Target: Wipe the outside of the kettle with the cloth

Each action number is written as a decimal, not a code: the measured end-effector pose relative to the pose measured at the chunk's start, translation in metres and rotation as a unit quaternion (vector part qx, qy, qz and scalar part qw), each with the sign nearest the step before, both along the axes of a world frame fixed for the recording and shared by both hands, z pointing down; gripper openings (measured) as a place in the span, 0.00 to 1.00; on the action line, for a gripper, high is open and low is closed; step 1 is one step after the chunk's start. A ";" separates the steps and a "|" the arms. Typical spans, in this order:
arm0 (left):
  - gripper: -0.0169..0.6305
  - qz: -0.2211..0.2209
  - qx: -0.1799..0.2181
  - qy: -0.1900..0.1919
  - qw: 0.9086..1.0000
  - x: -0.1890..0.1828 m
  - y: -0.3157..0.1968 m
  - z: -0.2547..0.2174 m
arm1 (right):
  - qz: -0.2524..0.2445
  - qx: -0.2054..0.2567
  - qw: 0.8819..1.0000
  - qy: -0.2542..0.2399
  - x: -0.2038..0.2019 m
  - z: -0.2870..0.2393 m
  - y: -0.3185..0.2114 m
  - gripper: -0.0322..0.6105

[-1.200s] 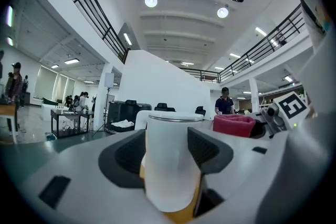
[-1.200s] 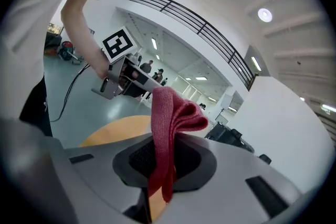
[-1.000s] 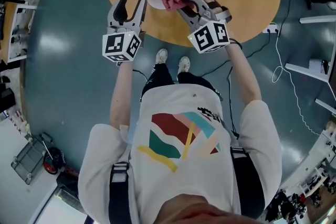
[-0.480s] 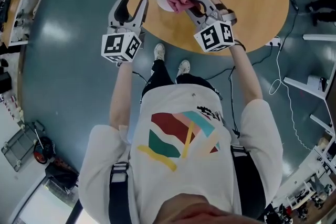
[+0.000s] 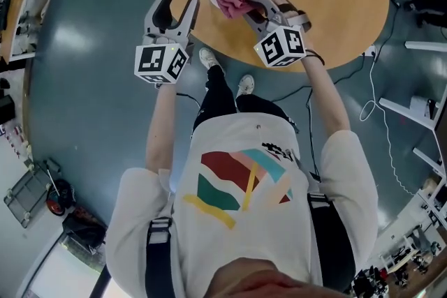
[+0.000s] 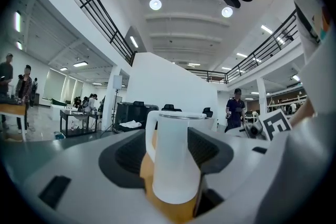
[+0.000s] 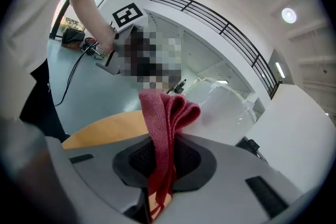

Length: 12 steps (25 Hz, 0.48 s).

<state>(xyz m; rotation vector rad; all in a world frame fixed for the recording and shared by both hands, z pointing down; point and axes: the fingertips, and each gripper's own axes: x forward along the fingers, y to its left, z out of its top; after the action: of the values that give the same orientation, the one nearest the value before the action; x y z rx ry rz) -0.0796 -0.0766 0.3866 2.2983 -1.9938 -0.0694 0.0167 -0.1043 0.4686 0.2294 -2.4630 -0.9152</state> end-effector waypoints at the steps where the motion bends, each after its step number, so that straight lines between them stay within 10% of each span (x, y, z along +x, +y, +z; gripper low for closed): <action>1: 0.46 -0.002 -0.001 0.003 1.000 -0.002 0.001 0.004 | -0.003 -0.004 1.000 0.008 -0.002 0.010 0.001 0.12; 12: 0.46 -0.022 -0.025 0.015 0.999 -0.021 0.003 0.048 | -0.012 -0.080 0.995 0.060 -0.022 0.109 0.006 0.12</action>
<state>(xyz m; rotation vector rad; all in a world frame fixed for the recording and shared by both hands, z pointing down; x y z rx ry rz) -0.1002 -0.0732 0.4344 2.2112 -2.0080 -0.0564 -0.0057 -0.0980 0.5777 0.0869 -2.4169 -0.7164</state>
